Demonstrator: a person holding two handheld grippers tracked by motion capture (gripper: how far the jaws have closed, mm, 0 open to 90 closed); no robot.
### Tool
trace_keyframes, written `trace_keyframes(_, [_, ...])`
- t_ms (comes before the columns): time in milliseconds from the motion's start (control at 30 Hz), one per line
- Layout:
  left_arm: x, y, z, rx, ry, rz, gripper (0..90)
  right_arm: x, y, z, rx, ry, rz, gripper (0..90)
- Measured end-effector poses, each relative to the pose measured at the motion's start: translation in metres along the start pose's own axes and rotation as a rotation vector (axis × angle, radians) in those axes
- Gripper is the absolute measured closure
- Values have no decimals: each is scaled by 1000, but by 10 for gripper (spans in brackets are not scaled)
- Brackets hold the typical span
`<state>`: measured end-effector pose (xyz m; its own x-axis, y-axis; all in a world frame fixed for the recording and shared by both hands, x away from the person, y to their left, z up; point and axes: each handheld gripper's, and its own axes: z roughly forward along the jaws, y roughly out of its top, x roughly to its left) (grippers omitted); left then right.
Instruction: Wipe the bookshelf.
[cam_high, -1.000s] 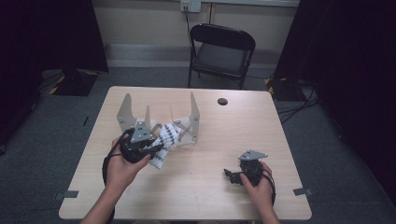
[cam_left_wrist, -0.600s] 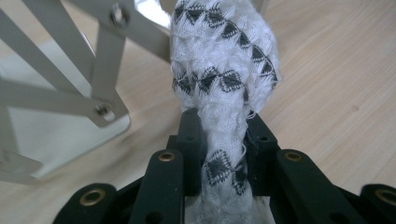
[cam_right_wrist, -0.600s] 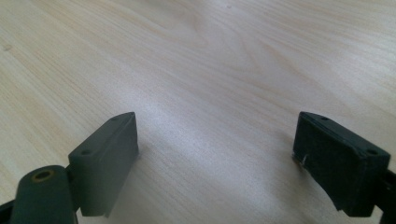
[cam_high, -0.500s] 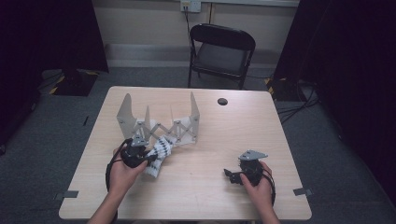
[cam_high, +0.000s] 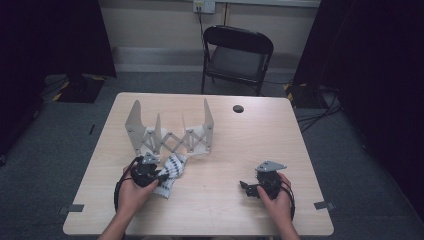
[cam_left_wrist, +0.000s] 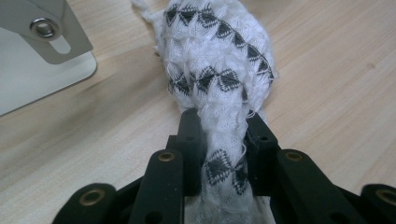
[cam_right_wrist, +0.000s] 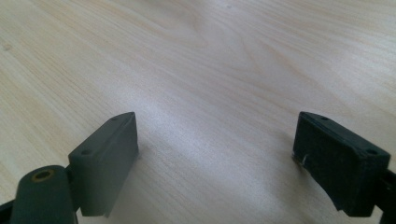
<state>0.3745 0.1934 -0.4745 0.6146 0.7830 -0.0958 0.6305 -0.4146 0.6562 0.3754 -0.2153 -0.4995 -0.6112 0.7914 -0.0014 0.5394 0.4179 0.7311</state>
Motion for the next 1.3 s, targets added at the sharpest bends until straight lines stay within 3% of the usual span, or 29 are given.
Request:
trace_keyframes(267, [-12,20,-27,-58,-13,44,723,0,0,0,0,0,0,134])
trace_keyframes(500, [-20,53,-73,-191,4,98,721,0,0,0,0,0,-1,134])
trace_keyframes(600, [-17,59,-80,-213,21,98,721,0,0,0,-1,2,-1,134])
trace_keyframes(767, [-7,51,-66,-197,39,56,716,0,0,0,0,2,-1,134])
trace_keyframes(1033, [2,21,-28,-119,25,-4,718,0,0,0,0,2,-2,134])
trace_keyframes(1300, [4,3,-10,-51,28,-24,718,0,0,0,0,2,-2,134])
